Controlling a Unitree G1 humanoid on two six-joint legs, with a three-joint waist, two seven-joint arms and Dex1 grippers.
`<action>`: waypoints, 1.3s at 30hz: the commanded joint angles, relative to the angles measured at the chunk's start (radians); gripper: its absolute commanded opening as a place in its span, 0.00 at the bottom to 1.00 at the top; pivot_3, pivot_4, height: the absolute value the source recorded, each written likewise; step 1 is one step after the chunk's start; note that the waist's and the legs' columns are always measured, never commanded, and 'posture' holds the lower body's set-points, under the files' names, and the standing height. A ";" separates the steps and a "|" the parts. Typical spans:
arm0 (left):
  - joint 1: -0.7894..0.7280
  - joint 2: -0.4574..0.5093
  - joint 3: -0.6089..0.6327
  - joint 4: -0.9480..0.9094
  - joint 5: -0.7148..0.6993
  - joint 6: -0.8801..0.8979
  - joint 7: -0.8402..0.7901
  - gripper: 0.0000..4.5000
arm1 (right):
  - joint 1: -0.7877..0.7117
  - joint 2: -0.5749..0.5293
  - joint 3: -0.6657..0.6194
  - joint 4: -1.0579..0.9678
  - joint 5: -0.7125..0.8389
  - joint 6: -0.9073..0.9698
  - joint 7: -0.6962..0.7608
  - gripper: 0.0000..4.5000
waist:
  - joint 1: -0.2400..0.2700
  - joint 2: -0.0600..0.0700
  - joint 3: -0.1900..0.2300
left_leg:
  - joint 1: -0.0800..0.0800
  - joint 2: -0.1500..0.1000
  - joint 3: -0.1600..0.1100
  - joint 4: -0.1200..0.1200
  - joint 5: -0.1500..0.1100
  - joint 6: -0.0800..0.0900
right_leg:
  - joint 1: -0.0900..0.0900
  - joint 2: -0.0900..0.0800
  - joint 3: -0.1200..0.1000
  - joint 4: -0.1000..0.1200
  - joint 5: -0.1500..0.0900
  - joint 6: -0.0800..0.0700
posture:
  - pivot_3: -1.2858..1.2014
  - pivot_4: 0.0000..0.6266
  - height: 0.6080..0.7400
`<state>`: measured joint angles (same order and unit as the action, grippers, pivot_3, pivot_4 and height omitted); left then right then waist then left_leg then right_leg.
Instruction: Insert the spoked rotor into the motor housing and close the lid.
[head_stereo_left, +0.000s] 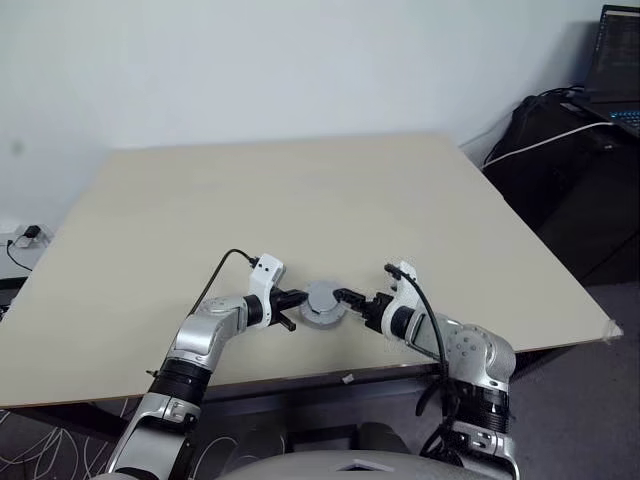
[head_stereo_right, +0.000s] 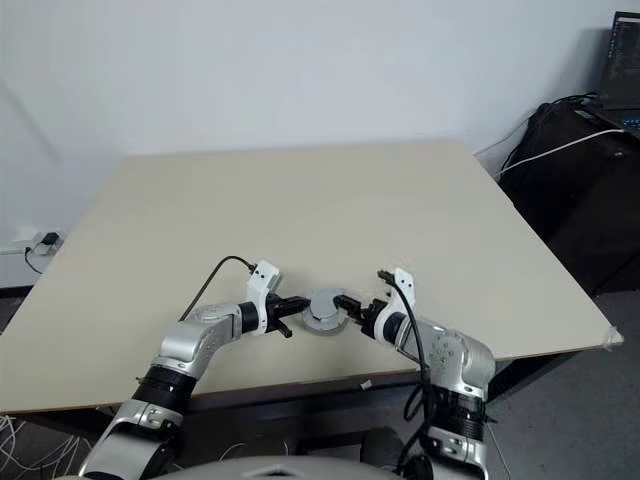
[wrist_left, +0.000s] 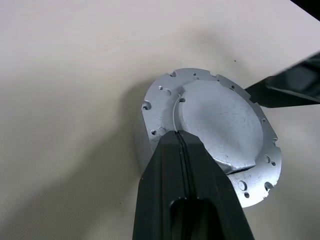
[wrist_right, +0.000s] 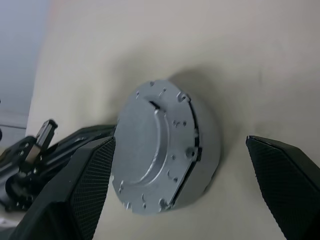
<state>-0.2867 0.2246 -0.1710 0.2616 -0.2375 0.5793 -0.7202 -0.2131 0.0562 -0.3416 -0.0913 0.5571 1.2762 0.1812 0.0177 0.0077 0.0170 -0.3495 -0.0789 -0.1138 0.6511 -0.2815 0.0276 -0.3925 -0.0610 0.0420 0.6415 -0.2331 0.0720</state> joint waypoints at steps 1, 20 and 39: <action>0.004 -0.005 -0.028 0.002 0.009 0.014 -0.009 0.00 | -0.038 0.013 -0.019 0.049 0.026 -0.012 -0.006 1.00 | -0.001 0.000 0.000 | 0.000 0.000 0.000 0.000 0.000 0.000 | 0.000 0.000 0.000 0.000 0.000 0.000 | 0.52 0.00 1.00; 0.005 0.003 -0.026 -0.009 0.009 0.015 -0.009 0.00 | -0.078 0.072 -0.101 0.195 0.199 0.073 0.065 1.00 | -0.014 0.001 0.000 | 0.001 0.000 0.000 -0.001 0.000 0.000 | 0.000 0.001 0.000 0.000 0.000 0.000 | 0.52 0.00 1.00; 0.011 0.002 -0.024 -0.011 0.007 0.011 -0.004 0.00 | -0.046 0.063 0.033 0.206 0.198 0.041 0.114 0.81 | -0.040 0.004 0.001 | 0.001 0.000 -0.001 -0.002 0.001 -0.001 | 0.000 0.000 0.001 0.001 -0.002 0.005 | 0.52 0.00 1.00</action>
<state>-0.2813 0.2457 -0.1558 0.2522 -0.2351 0.5787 -0.7102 -0.2442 0.1047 -0.4073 0.1628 0.7281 1.3029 0.2322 -0.0223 0.0116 0.0183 -0.3485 -0.0788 -0.1144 0.6486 -0.2803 0.0267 -0.3931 -0.0608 0.0430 0.6418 -0.2347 0.0755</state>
